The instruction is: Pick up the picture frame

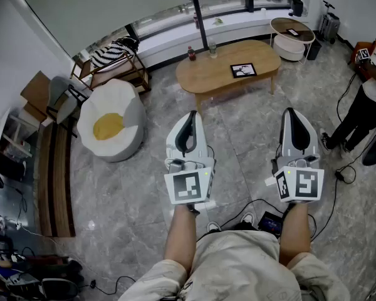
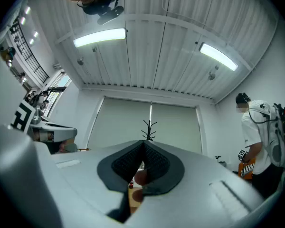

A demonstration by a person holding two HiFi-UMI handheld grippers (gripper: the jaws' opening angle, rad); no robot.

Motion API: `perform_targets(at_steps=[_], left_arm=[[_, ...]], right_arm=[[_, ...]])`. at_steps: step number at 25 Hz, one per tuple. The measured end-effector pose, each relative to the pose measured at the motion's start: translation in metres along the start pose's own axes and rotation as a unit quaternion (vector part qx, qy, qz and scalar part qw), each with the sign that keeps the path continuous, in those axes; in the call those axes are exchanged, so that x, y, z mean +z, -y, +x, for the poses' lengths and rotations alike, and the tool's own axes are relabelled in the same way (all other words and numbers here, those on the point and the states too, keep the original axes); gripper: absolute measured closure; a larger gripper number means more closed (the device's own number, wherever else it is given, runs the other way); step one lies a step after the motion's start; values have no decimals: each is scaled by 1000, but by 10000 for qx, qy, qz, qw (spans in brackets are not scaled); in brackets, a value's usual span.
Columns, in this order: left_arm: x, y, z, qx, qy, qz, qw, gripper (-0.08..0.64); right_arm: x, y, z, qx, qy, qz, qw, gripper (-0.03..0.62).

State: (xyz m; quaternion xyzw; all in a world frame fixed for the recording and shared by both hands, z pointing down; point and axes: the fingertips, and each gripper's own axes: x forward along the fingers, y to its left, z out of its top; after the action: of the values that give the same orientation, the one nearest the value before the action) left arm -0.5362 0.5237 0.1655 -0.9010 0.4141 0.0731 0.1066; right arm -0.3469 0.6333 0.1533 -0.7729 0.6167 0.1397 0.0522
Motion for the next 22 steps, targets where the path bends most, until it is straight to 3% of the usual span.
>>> perform_targets(at_steps=[8, 16, 22], left_arm=[[-2, 17, 13, -66, 136, 14, 9999, 554], [-12, 46, 25, -72, -7, -176, 9998, 554], [-17, 88, 37, -241, -41, -122, 9996, 554]], right_arm=[[-10, 12, 9, 97, -62, 77, 9999, 594], [-16, 39, 2, 55, -53, 216, 9997, 592], [-27, 72, -9, 48, -153, 165, 9997, 592]])
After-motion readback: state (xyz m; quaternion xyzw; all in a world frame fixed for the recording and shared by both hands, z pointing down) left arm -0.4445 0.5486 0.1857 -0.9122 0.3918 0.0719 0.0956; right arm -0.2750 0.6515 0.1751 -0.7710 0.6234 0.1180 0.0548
